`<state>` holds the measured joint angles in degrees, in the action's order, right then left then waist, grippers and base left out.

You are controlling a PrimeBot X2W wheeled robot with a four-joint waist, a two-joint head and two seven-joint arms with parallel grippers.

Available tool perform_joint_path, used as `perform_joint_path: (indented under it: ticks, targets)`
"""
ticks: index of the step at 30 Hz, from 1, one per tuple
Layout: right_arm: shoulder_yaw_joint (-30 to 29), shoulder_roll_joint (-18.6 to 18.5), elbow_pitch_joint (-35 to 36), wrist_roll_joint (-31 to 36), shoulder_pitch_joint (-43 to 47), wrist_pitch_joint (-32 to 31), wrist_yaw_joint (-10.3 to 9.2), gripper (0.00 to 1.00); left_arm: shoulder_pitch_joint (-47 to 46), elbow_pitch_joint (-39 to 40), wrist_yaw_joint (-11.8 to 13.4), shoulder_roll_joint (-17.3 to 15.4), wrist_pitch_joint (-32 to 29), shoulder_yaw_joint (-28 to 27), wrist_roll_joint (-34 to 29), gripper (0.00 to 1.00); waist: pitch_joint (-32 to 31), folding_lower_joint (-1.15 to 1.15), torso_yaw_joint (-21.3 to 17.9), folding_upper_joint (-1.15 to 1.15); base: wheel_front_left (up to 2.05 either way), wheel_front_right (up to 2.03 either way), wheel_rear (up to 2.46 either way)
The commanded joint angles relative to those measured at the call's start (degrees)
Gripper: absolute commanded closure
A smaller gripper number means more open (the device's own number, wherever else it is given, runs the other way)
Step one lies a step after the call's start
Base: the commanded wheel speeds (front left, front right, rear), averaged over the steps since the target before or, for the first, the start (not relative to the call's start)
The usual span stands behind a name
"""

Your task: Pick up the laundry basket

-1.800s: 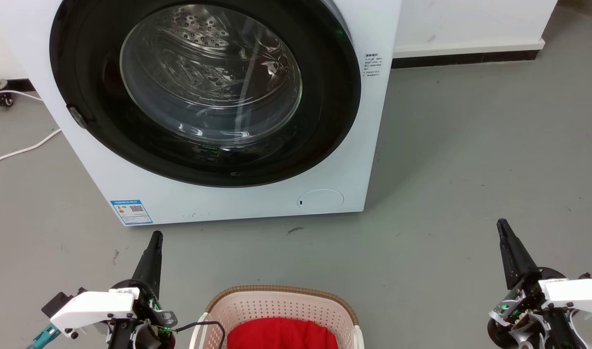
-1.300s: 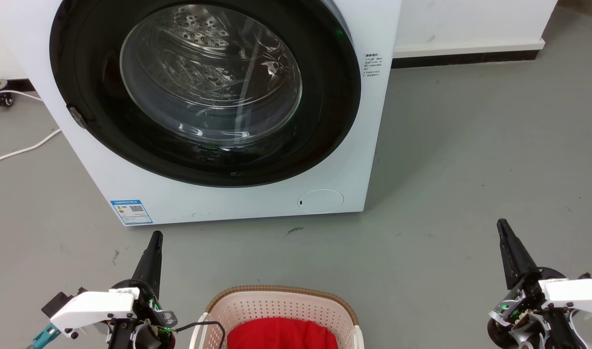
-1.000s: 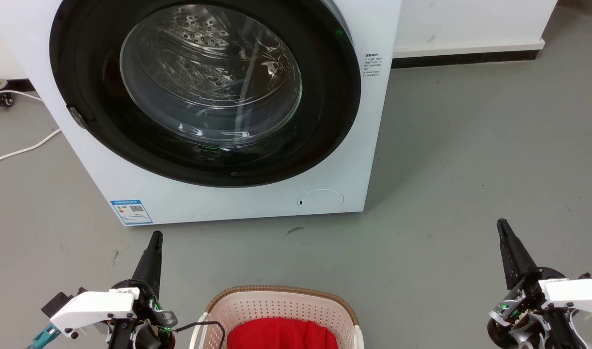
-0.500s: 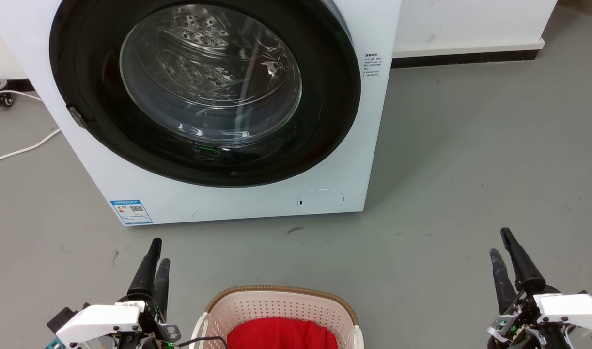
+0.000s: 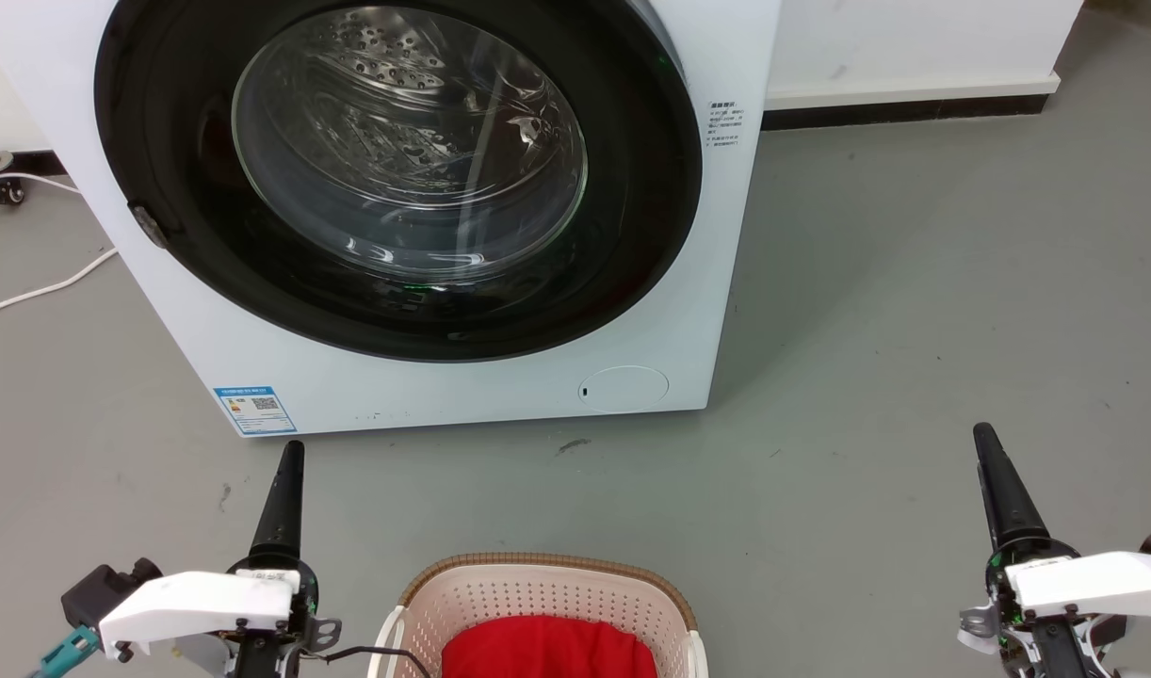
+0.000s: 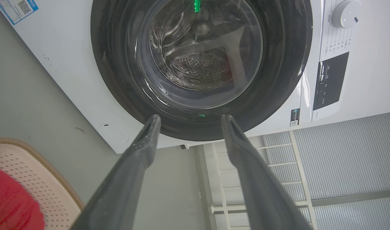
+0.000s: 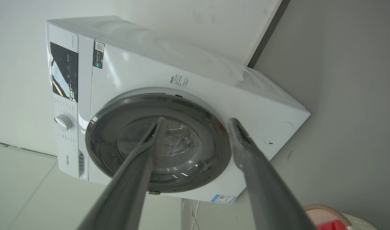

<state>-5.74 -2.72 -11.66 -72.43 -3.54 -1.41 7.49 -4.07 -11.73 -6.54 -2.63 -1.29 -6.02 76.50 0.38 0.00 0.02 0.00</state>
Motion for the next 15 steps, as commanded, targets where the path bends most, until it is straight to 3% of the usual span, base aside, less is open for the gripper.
perform_joint_path:
  ticks: [1, 15]
  targets:
    - [0.4, -0.1, 1.8, 3.6, -0.5, 0.7, 0.0, 0.0, -0.8, 1.6, 0.2, -0.2, 0.7, 0.2, -3.0, 0.0, 0.0, 0.0, 0.0, 0.0, 0.0, 0.0, 0.0]
    - [2.5, -0.2, 4.5, 23.1, 0.9, 3.9, 0.0, 0.0, 0.1, 4.1, 2.4, -0.2, 3.8, 2.8, -19.3, 0.0, 0.0, 0.0, 0.1, 0.0, 0.0, 0.0, 0.0]
